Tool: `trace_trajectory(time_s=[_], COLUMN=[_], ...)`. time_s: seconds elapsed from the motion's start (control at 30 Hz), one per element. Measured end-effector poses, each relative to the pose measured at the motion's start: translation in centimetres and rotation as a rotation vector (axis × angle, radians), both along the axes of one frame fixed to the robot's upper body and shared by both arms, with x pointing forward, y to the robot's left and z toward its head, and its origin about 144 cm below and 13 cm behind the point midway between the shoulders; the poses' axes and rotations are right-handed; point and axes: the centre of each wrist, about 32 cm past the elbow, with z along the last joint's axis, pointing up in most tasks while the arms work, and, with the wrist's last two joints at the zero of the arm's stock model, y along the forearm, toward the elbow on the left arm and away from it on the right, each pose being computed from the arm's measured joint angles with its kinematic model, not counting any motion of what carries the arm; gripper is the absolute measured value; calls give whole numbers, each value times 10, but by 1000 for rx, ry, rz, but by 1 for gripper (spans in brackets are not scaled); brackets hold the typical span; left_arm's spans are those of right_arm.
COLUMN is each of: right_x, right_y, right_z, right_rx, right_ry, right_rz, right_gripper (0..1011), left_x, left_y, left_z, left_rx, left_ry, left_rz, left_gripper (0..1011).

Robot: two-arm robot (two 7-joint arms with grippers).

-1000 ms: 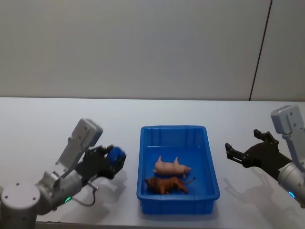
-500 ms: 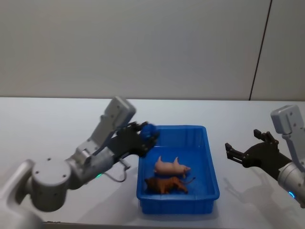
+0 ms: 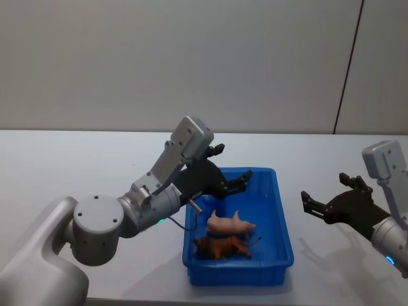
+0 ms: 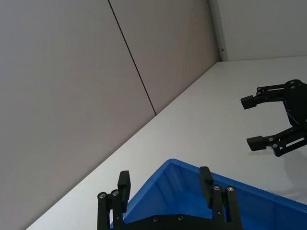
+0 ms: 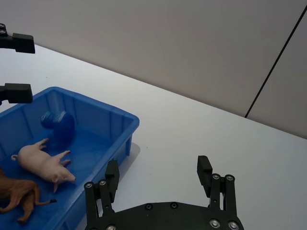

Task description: Pick up the two dolls from the table and place them into the box.

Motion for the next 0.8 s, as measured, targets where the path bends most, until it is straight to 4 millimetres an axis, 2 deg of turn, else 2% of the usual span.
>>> trace_trajectory(time_s=[0.2, 0.8], right_x=[0, 0], right_y=[0, 0], right_z=[0, 0], right_rx=[0, 0], right_ry=[0, 0], right_rz=[0, 0], right_gripper=[1001, 1000], left_x=[-2, -20], left_y=[-3, 4], left_z=[3, 11], left_rx=[-6, -25], left_ry=[-18, -91], left_rz=[-1, 59], left_gripper=[999, 1002])
